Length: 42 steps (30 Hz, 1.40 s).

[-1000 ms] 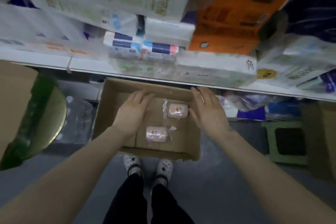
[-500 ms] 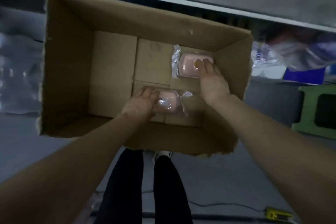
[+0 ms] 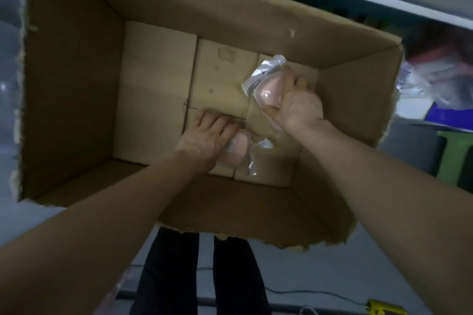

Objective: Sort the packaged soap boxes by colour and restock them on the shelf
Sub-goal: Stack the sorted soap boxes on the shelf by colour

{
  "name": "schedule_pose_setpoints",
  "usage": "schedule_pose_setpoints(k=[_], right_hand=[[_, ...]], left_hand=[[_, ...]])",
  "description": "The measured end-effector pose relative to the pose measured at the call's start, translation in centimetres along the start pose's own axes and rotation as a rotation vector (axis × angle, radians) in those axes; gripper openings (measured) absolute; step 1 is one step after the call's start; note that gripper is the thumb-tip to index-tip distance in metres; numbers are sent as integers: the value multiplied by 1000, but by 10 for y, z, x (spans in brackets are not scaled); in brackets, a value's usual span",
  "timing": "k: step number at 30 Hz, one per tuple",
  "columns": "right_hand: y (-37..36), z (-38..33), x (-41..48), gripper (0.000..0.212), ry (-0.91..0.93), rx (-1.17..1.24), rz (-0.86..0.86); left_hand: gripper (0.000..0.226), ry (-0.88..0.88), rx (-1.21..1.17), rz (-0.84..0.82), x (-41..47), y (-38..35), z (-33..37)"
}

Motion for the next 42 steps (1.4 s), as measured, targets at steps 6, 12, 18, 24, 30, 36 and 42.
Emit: schedule_pose_setpoints(k=[6, 12, 18, 24, 30, 36, 42], right_hand=[[-1, 10, -12, 91, -237, 389, 70], [7, -7, -22, 83, -4, 145, 136], [-9, -39, -24, 113, 474, -361, -41], [-21, -52, -17, 76, 664, -466, 1], [-12, -32, -19, 100, 512, -306, -9], [53, -26, -71, 91, 338, -108, 178], [137, -42, -137, 88, 325, -48, 274]], left_hand=[[82, -110, 349, -18, -1, 22, -32], [65, -38, 133, -70, 6, 25, -46], [85, 728, -559, 148, -18, 17, -88], [124, 926, -683, 30, -3, -12, -77], [100, 866, -756, 83, -10, -8, -82], [100, 717, -728, 58, -51, 37, -88], [106, 567, -622, 154, -119, 118, -91]])
Point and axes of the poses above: each hand's wrist, its own x-axis towards the middle knuckle, its own y-axis out of the back of the hand, z = x × y, the point moved 10 cm from there along x, towards the middle knuckle, and after that the axes turned 8 degrees about y, right-handed, at the moved point
